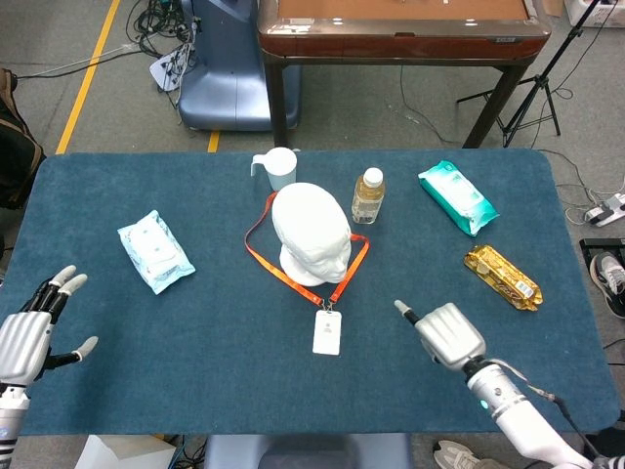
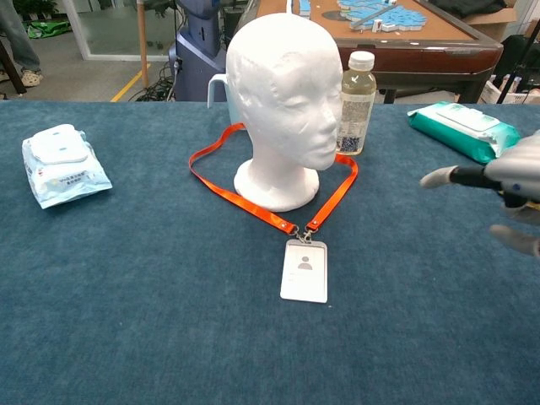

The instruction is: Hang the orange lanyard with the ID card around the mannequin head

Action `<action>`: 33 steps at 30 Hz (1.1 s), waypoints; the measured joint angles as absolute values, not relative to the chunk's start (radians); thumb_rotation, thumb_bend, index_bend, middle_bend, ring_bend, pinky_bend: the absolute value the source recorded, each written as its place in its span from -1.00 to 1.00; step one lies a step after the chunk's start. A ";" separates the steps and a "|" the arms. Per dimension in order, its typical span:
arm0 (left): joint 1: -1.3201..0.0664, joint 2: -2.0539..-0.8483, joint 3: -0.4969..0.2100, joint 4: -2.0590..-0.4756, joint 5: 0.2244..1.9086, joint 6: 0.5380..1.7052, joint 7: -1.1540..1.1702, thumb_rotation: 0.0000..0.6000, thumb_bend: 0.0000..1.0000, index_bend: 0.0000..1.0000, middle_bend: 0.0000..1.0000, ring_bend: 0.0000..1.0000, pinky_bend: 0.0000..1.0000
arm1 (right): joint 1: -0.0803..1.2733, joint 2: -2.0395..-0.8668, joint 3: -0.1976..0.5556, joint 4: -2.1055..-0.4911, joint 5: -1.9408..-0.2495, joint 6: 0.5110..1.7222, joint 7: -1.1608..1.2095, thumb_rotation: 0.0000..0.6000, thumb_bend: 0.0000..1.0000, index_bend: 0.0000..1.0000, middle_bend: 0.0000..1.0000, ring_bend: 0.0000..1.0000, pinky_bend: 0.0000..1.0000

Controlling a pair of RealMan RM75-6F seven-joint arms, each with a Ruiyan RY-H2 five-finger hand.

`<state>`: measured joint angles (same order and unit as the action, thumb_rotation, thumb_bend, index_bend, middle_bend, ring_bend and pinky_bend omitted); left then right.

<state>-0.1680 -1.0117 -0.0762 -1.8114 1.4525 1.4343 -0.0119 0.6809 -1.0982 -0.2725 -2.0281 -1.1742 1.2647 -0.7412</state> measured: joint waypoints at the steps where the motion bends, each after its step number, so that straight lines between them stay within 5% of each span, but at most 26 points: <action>1: -0.168 -1.018 -0.078 -1.805 1.450 1.437 -0.007 1.00 -0.61 -0.73 -0.87 -0.84 -0.53 | 0.664 -1.087 -0.274 -2.027 -1.186 1.282 -0.729 1.00 -0.38 -0.73 0.59 0.65 0.99; 13: -0.152 -1.106 -0.089 -1.713 1.429 1.476 0.012 1.00 -0.61 -0.73 -0.87 -0.84 -0.60 | 0.458 -1.051 -0.240 -1.891 -1.322 1.476 -0.529 1.00 -0.65 -0.73 0.02 0.02 0.32; 25: -0.092 -1.160 -0.048 -1.666 1.503 1.568 -0.006 1.00 -0.61 -0.73 -0.88 -0.85 -0.60 | 0.294 -1.147 -0.157 -1.630 -1.454 1.636 -0.366 1.00 -0.77 -0.70 0.02 0.01 0.27; 33: -0.075 -1.195 -0.041 -1.659 1.528 1.595 0.059 1.00 -0.61 -0.73 -0.88 -0.85 -0.61 | 0.217 -1.173 -0.124 -1.614 -1.487 1.664 -0.365 1.00 -0.78 -0.70 0.02 0.01 0.27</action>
<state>-0.0754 -1.1950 -0.0408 -1.6591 1.5276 1.5948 0.0587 0.2167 -1.1731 -0.1236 -1.6139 -1.4866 1.6644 -0.3653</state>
